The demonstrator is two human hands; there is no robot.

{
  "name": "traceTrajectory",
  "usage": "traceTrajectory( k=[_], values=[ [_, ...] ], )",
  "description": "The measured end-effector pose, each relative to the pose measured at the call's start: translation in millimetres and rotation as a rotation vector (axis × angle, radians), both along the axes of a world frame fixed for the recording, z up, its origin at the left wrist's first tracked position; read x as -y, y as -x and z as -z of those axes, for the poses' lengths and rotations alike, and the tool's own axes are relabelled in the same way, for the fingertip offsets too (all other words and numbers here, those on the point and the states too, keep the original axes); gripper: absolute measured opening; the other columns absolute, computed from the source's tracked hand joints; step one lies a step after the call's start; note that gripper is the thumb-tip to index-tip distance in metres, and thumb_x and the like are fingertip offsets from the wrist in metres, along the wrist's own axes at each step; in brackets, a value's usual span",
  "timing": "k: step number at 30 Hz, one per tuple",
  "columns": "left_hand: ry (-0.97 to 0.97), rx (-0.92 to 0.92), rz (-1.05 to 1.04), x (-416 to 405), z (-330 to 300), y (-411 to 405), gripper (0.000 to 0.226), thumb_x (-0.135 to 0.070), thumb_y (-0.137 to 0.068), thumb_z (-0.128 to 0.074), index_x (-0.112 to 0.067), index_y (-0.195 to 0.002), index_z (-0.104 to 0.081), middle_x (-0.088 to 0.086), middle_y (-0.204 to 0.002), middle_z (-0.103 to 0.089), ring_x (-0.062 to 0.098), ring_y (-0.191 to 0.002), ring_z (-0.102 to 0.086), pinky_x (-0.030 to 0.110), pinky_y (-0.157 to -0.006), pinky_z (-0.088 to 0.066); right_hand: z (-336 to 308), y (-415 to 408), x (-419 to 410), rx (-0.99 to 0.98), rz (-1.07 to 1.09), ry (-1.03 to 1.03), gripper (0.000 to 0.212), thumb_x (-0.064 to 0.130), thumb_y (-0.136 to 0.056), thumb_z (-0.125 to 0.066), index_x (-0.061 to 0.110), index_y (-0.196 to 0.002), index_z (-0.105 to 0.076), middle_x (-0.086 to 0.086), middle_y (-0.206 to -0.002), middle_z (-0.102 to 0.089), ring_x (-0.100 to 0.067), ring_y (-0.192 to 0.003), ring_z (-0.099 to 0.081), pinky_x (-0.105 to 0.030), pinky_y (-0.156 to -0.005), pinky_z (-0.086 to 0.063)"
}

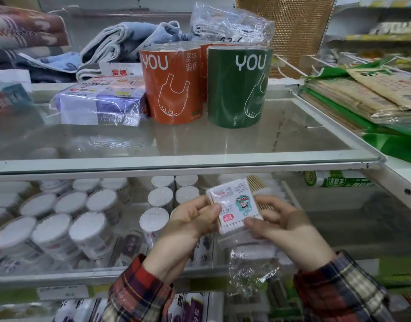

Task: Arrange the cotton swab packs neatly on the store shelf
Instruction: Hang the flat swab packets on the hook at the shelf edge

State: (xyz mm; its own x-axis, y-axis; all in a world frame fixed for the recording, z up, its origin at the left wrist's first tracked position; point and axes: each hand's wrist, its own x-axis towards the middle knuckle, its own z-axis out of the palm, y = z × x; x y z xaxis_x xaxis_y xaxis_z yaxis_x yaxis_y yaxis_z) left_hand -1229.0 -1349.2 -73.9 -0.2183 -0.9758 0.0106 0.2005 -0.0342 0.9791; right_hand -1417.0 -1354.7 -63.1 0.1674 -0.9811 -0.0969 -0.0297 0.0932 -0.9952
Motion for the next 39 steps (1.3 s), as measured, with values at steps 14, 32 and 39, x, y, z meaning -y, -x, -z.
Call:
traceTrajectory(
  k=[14,32,39],
  values=[
    [0.102,0.336,-0.019,15,-44,-6,0.043,-0.043,-0.070,-0.067,-0.025,-0.108,-0.072,-0.007,-0.102,-0.075,0.006,-0.094,-0.068,0.022,-0.083,-0.050,-23,23,5,-0.213,-0.124,0.233,0.026,0.000,-0.077,-0.071,0.023,-0.091,-0.073,0.001,-0.090,-0.075,-0.015,-0.087,-0.071,-0.025,-0.075,-0.055],
    [0.089,0.521,0.170,16,-37,0,0.013,-0.016,-0.087,-0.067,-0.021,-0.094,-0.076,-0.001,-0.091,-0.076,0.018,-0.089,-0.070,0.036,-0.086,-0.054,-30,23,23,-0.286,-0.161,0.209,0.054,0.040,-0.046,-0.088,0.029,-0.094,-0.068,-0.005,-0.083,-0.070,-0.018,-0.076,-0.067,-0.031,-0.076,-0.055],
    [0.086,0.232,-0.128,27,-24,-3,0.019,-0.015,-0.086,-0.065,-0.008,-0.105,-0.067,0.009,-0.102,-0.073,0.013,-0.089,-0.067,0.017,-0.066,-0.053,-25,33,22,-0.130,-0.059,0.141,0.062,0.036,-0.043,-0.081,0.019,-0.101,-0.066,0.000,-0.087,-0.075,-0.013,-0.080,-0.070,-0.019,-0.063,-0.052]
  ],
)
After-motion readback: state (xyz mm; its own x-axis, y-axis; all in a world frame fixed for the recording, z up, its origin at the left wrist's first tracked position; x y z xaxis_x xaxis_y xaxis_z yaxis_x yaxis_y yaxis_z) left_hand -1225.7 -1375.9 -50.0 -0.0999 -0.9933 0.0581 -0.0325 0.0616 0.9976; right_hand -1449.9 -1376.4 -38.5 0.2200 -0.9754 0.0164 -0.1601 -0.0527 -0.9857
